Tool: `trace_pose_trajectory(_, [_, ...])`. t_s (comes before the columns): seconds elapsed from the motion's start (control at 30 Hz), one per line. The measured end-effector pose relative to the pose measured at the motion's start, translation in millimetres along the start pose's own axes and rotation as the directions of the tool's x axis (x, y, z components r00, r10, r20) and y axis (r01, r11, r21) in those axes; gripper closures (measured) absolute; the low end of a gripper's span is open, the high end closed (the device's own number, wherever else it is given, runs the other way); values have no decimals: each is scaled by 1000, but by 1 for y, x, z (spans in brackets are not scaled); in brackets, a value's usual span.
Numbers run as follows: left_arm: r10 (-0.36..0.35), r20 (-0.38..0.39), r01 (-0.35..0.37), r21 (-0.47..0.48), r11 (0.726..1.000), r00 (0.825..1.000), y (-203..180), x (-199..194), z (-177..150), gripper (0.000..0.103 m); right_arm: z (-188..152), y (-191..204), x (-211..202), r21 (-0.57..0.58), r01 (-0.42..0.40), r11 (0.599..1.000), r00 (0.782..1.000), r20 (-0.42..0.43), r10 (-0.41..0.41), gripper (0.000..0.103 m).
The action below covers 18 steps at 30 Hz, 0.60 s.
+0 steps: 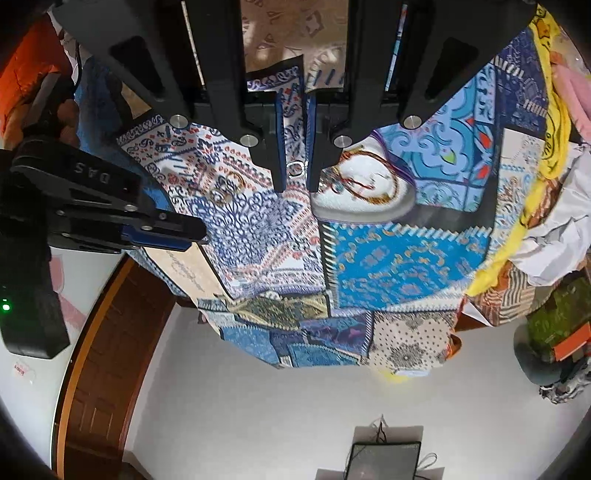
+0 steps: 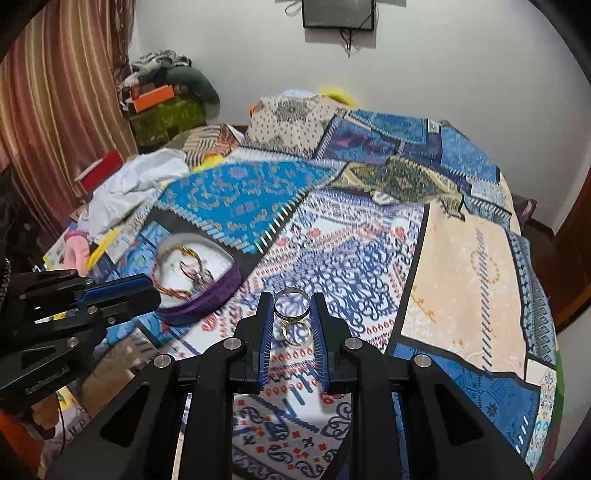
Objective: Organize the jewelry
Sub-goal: 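Grasp the gold rings with the right gripper and lift them, then carry the gold ring into the heart box and open the right gripper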
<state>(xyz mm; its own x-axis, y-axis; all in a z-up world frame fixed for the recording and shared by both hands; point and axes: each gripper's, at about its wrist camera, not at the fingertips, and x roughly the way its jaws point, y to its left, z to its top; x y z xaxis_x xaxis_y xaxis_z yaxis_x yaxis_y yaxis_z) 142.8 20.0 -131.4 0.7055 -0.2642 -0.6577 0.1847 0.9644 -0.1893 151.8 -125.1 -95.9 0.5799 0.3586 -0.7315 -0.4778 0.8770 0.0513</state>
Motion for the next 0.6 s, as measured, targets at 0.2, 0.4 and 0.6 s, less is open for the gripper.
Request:
trace_pose_trajectory(0.2, [25, 43, -25, -12, 1000, 999, 11, -13, 8, 95, 15, 14, -12, -3, -25, 1000, 998, 66, 25, 85])
trace_pose_trajectory(0.4, [45, 65, -44, -26, 999, 997, 24, -17, 11, 95, 25, 28, -10, -11, -55, 998, 994, 94, 55, 85])
trace_pose_trajectory(0.6, [60, 59, -58, -46, 997, 996, 39, -10, 9, 95, 36, 42, 5, -21, -93, 995, 991, 92, 94, 85])
